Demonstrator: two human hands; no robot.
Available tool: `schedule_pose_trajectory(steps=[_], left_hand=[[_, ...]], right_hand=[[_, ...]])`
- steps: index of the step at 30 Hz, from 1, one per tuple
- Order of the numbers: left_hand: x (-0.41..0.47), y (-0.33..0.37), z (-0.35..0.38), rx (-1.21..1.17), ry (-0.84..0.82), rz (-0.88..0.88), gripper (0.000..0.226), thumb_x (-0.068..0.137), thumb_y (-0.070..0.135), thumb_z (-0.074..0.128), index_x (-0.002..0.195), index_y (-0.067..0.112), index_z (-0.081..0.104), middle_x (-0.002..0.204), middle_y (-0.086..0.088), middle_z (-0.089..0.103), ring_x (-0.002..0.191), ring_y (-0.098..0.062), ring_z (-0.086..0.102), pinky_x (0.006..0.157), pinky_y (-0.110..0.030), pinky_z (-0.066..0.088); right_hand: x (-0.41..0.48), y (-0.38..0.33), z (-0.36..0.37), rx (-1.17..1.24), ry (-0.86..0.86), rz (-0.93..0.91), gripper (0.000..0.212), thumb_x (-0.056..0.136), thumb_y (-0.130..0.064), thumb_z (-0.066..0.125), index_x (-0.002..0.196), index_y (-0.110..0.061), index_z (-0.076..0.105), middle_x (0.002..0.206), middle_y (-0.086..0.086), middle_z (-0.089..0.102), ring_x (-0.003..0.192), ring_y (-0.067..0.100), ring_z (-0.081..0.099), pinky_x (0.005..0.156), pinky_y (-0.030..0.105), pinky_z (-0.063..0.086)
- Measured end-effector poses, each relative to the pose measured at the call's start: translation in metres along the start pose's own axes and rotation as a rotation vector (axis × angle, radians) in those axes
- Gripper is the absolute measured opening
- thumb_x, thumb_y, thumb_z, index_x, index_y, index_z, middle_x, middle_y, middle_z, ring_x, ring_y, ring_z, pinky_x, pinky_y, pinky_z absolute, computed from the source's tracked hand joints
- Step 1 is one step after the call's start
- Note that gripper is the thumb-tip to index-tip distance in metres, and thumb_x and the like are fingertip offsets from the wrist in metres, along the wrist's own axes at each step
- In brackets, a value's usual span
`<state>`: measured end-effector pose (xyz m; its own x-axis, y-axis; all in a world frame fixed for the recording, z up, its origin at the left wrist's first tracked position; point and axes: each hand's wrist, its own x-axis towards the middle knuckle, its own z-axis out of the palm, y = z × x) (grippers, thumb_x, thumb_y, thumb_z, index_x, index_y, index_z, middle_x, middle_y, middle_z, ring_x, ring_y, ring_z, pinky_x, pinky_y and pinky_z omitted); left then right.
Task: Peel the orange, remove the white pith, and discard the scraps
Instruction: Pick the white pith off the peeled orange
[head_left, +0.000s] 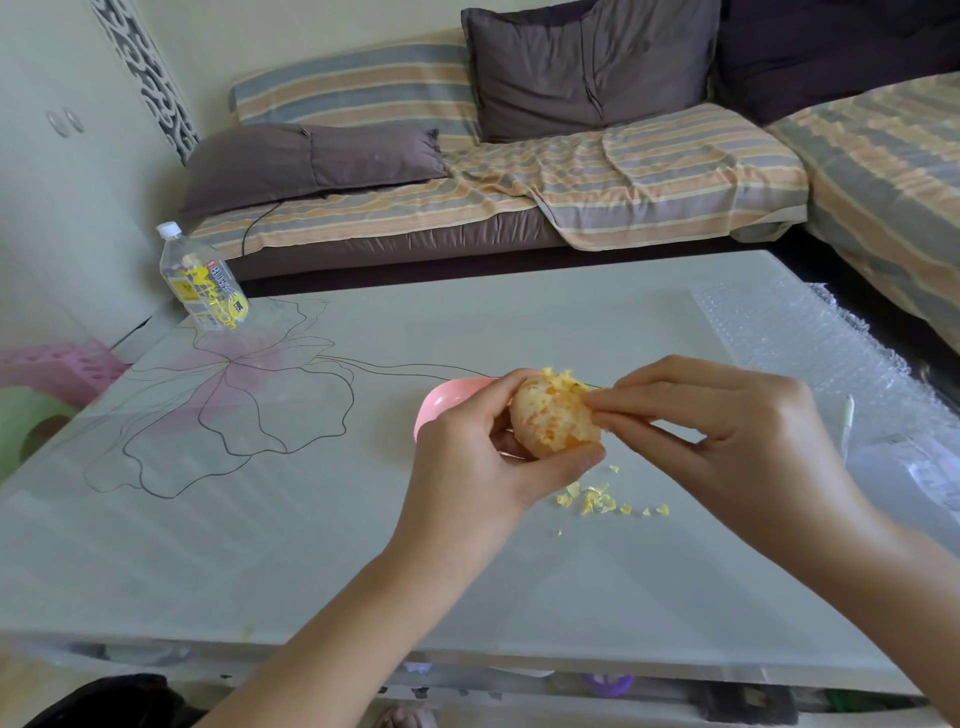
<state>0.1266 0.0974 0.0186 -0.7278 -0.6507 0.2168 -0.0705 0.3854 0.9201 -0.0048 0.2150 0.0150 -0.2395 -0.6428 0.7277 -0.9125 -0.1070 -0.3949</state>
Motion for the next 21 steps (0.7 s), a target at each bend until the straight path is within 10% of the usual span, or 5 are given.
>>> schedule_pose_trajectory(steps=[7, 21], left_hand=[[0.0, 0.001, 0.003, -0.066, -0.024, -0.023, 0.029, 0.066, 0.016, 0.085, 0.083, 0.031, 0.068, 0.07, 0.011, 0.066, 0.057, 0.002, 0.059, 0.056, -0.01, 0.045], [0.002, -0.013, 0.004, -0.135, -0.064, -0.072, 0.027, 0.066, 0.022, 0.086, 0.087, 0.013, 0.07, 0.063, 0.005, 0.063, 0.055, -0.006, 0.058, 0.057, -0.017, 0.048]], right_hand=[[0.002, 0.002, 0.003, -0.117, 0.0, -0.024, 0.013, 0.084, -0.014, 0.06, 0.078, -0.012, 0.071, 0.074, -0.001, 0.064, 0.058, 0.014, 0.061, 0.05, 0.031, 0.05], [0.001, 0.0, 0.0, 0.067, -0.124, 0.164, 0.005, 0.08, -0.017, 0.062, 0.077, -0.017, 0.066, 0.074, -0.013, 0.061, 0.07, 0.006, 0.058, 0.063, 0.01, 0.044]])
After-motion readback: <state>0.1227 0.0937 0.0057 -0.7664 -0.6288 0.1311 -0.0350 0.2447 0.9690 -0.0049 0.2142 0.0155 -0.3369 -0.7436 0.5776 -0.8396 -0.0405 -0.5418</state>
